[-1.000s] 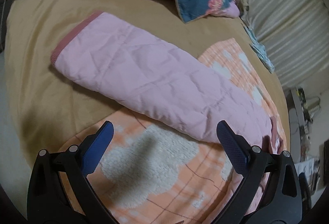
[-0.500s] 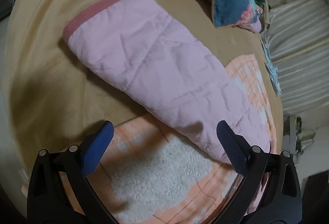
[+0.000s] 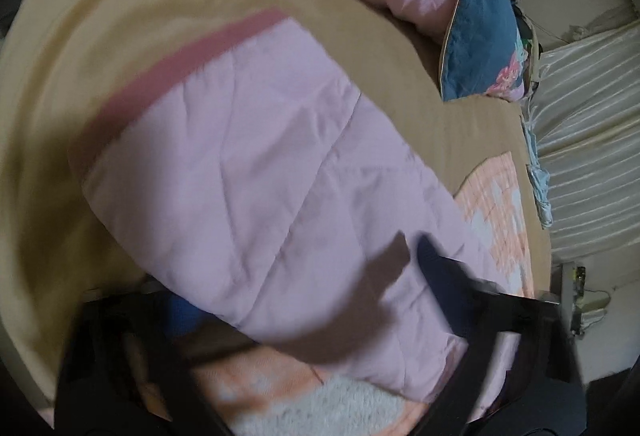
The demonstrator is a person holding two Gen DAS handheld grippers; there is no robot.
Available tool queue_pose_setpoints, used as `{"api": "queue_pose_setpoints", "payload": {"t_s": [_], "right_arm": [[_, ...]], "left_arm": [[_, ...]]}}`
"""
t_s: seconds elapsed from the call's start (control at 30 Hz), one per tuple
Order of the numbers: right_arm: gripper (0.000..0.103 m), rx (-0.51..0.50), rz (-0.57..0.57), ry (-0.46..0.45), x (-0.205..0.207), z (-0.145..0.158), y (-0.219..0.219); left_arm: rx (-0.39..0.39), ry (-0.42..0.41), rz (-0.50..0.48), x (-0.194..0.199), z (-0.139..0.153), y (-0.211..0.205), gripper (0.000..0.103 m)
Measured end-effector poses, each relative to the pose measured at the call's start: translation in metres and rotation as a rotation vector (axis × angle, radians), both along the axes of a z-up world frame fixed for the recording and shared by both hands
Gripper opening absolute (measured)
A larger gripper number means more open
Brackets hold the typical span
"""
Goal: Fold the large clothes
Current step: 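Grasp the mauve sleeve cuff with the left gripper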
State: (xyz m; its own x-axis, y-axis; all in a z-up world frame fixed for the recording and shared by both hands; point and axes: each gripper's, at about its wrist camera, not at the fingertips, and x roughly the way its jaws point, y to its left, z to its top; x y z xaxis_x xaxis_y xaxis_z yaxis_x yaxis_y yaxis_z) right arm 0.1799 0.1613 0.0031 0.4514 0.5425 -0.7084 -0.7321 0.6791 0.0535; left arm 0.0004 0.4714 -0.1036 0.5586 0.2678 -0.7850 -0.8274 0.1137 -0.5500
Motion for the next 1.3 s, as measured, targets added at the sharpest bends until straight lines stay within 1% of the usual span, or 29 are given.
{"api": "queue_pose_setpoints", "payload": {"t_s": [0.03, 0.07, 0.1, 0.13, 0.17, 0.2, 0.23, 0.33, 0.47, 0.6, 0.7, 1.0, 1.17, 1.3], "right_arm": [[0.099, 0.007, -0.008, 0.007, 0.001, 0.001, -0.007], [0.099, 0.016, -0.014, 0.014, 0.002, 0.002, -0.012], [0.099, 0.027, -0.021, 0.022, 0.002, 0.002, -0.019], [0.099, 0.033, -0.036, 0.025, 0.003, 0.004, -0.028], [0.099, 0.035, -0.048, 0.023, 0.004, 0.005, -0.034], [0.099, 0.035, -0.06, 0.019, 0.004, 0.006, -0.041], [0.099, 0.036, -0.078, 0.012, 0.004, 0.008, -0.052], [0.099, 0.04, -0.121, 0.009, 0.006, 0.011, -0.078], [0.099, 0.045, -0.17, 0.003, 0.007, 0.016, -0.108], [0.099, 0.058, -0.206, 0.0, 0.007, 0.022, -0.134], [0.099, 0.067, -0.228, -0.012, 0.008, 0.028, -0.151], [0.099, 0.111, -0.259, -0.028, 0.006, 0.041, -0.181], [0.099, 0.141, -0.278, -0.037, 0.004, 0.049, -0.201], [0.099, 0.165, -0.297, -0.043, 0.003, 0.053, -0.218]], "left_arm": [[0.017, -0.008, 0.004, -0.002, 0.003, 0.0, 0.036], [0.039, -0.025, 0.002, -0.005, 0.009, -0.001, 0.03], [0.066, -0.031, -0.007, -0.005, 0.015, -0.002, 0.022], [0.126, -0.04, -0.03, -0.005, 0.029, -0.005, 0.018], [0.17, -0.045, -0.045, -0.003, 0.038, -0.009, 0.016], [0.221, -0.048, -0.065, -0.002, 0.05, -0.015, 0.015], [0.254, -0.057, -0.08, -0.001, 0.059, -0.021, 0.014], [0.317, -0.116, -0.121, -0.003, 0.079, -0.037, 0.013], [0.403, -0.156, -0.164, -0.006, 0.104, -0.061, 0.012], [0.467, -0.197, -0.216, -0.003, 0.132, -0.088, 0.011], [0.503, -0.219, -0.257, 0.006, 0.151, -0.106, 0.011], [0.602, -0.298, -0.38, 0.032, 0.213, -0.158, 0.011], [0.65, -0.322, -0.433, 0.043, 0.238, -0.187, 0.011], [0.679, -0.333, -0.474, 0.053, 0.251, -0.207, 0.011]]}}
